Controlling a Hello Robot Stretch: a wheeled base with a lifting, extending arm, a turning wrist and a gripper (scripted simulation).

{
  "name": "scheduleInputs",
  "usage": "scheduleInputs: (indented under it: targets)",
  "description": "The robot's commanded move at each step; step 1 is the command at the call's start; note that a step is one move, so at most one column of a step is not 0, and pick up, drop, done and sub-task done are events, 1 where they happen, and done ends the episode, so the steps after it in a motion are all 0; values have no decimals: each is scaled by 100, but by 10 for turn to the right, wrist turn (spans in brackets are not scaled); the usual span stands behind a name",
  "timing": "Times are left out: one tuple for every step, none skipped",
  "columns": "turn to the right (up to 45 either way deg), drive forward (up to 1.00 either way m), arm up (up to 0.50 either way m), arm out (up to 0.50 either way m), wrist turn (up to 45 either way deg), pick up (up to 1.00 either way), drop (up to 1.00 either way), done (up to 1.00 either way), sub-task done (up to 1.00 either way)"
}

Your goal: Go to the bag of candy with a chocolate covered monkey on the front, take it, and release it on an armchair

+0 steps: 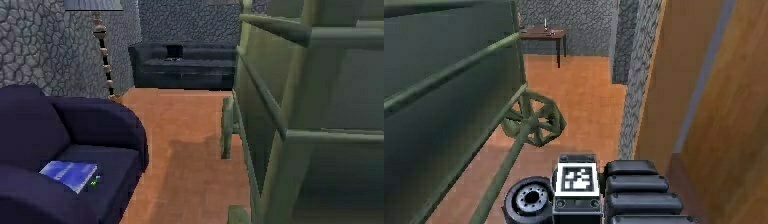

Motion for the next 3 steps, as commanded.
scheduleInputs:
  targets:
    - [-420,0,0,0,0,0,0,0,0]
    - [0,25,0,0,0,0,0,0,0]
    - [450,0,0,0,0,0,0,0,0]
